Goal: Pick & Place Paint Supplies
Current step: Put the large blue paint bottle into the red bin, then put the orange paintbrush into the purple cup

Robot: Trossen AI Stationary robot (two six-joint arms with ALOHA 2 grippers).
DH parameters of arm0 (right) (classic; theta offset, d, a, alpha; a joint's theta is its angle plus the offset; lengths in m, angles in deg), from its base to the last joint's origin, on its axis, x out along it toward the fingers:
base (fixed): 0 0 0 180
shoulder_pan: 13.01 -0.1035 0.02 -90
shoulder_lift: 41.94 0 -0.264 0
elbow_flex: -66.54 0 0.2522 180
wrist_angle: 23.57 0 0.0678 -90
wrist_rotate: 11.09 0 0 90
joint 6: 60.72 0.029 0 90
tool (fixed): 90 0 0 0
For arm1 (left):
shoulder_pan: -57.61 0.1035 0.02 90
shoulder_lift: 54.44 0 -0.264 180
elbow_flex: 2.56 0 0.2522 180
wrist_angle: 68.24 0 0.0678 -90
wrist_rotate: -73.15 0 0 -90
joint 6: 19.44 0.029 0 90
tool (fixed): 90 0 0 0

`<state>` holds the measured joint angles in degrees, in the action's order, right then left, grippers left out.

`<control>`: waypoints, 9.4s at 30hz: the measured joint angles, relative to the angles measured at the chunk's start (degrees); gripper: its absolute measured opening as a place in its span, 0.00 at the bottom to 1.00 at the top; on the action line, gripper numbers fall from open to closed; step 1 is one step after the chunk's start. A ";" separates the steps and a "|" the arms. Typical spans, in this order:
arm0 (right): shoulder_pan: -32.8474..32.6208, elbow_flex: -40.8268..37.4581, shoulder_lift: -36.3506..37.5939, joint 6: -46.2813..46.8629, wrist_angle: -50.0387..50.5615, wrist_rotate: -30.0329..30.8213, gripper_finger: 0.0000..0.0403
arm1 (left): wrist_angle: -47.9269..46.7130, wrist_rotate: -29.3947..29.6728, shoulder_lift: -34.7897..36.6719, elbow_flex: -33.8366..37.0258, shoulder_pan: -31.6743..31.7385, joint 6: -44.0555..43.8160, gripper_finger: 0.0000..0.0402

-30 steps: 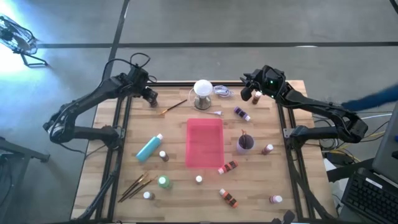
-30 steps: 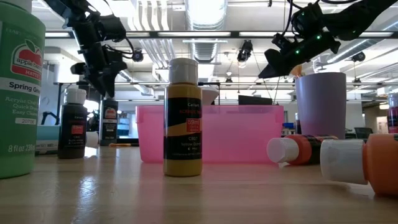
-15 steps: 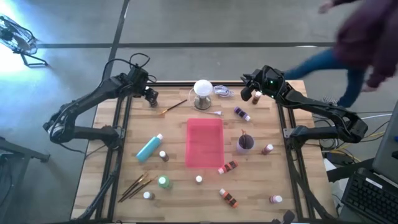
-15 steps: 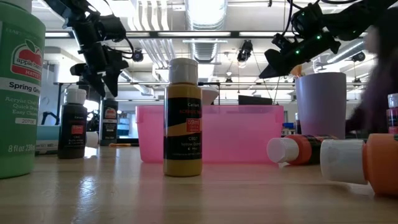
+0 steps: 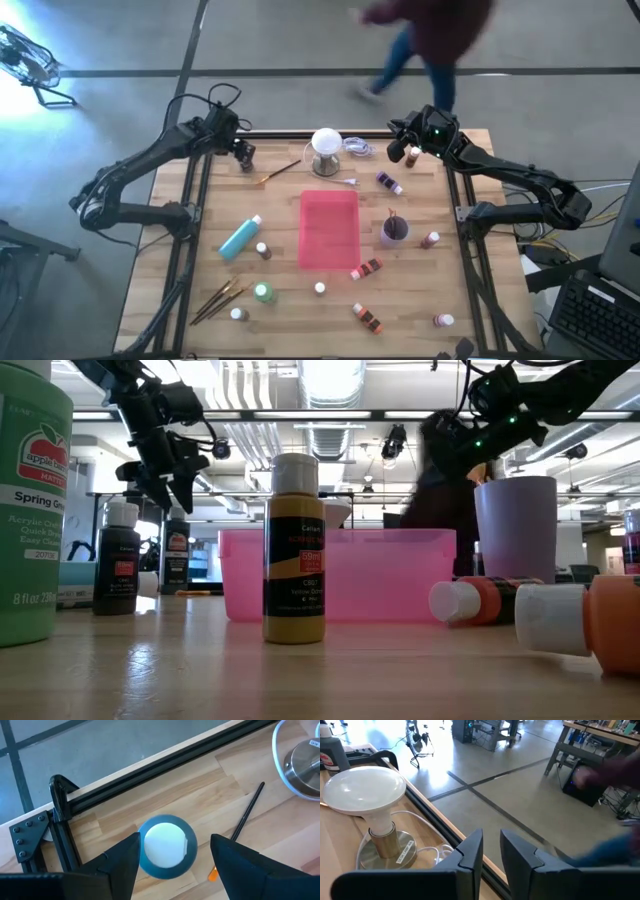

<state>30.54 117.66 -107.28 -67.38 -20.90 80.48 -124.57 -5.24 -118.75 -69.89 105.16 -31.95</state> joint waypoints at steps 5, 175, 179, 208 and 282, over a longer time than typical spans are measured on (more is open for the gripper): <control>0.00 0.00 0.00 0.00 0.00 0.00 0.21 | -0.16 0.03 -0.04 0.02 0.00 0.04 0.61; 0.00 -0.31 0.00 -2.34 -0.33 0.02 0.31 | 3.53 -6.21 -41.20 -43.17 -38.36 14.72 0.31; 0.00 -0.31 0.00 -2.36 -0.35 0.02 0.32 | 4.23 -6.30 -42.33 -43.12 -38.36 14.86 0.31; -0.04 -0.31 0.00 -2.36 -0.35 0.02 0.15 | 9.32 -7.96 -42.84 -39.54 -38.27 13.53 0.31; -0.02 -0.52 -0.02 -1.24 -0.26 -0.04 0.17 | -5.35 2.30 -19.51 0.06 -25.58 10.76 0.49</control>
<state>30.52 117.14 -107.30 -68.62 -21.16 80.43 -129.92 -2.94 -138.26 -69.83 79.57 -21.20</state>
